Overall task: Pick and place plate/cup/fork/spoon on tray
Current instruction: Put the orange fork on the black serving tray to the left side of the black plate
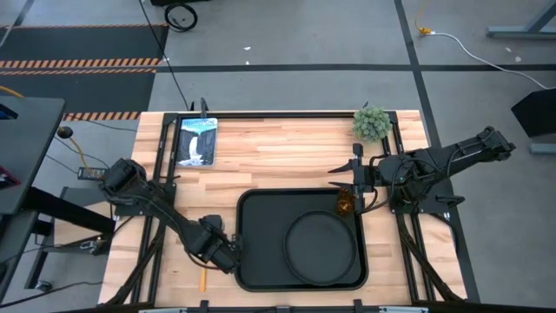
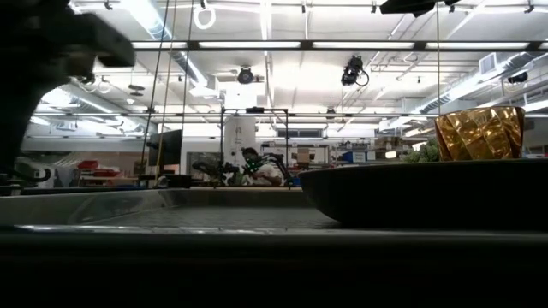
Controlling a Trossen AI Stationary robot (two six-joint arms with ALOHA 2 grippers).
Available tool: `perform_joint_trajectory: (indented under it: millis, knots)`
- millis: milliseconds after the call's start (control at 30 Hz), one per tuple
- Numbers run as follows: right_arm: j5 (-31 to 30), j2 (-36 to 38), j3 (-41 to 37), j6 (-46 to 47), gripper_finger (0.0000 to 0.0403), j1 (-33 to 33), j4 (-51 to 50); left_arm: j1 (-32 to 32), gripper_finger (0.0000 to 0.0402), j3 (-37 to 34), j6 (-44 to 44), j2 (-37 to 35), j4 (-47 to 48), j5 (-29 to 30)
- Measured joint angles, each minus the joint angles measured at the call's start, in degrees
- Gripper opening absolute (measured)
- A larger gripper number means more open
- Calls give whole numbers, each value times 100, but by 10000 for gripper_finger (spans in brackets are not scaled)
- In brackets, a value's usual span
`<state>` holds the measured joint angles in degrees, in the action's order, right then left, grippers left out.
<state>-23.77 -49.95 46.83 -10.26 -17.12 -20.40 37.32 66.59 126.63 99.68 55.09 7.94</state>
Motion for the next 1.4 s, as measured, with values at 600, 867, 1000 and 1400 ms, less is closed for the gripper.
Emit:
perform_joint_trajectory:
  millis: [600, 867, 1000, 1400]
  knots:
    - [-7, -2, 0, -44, 142, 0, 31, -1037, 23, 17, -1506, 84, -1791, 791]
    - [-13, -2, 0, -42, 142, 0, 8, -1255, 20, 29, -2137, 161, -2692, 730]
    - [-13, -2, 0, -4, 142, 0, -17, -1252, 20, 351, -2370, 170, -2638, 834]
    - [-9, -2, 0, 100, 142, -2, -20, -1250, 19, 1727, -3398, 170, -2203, 2009]
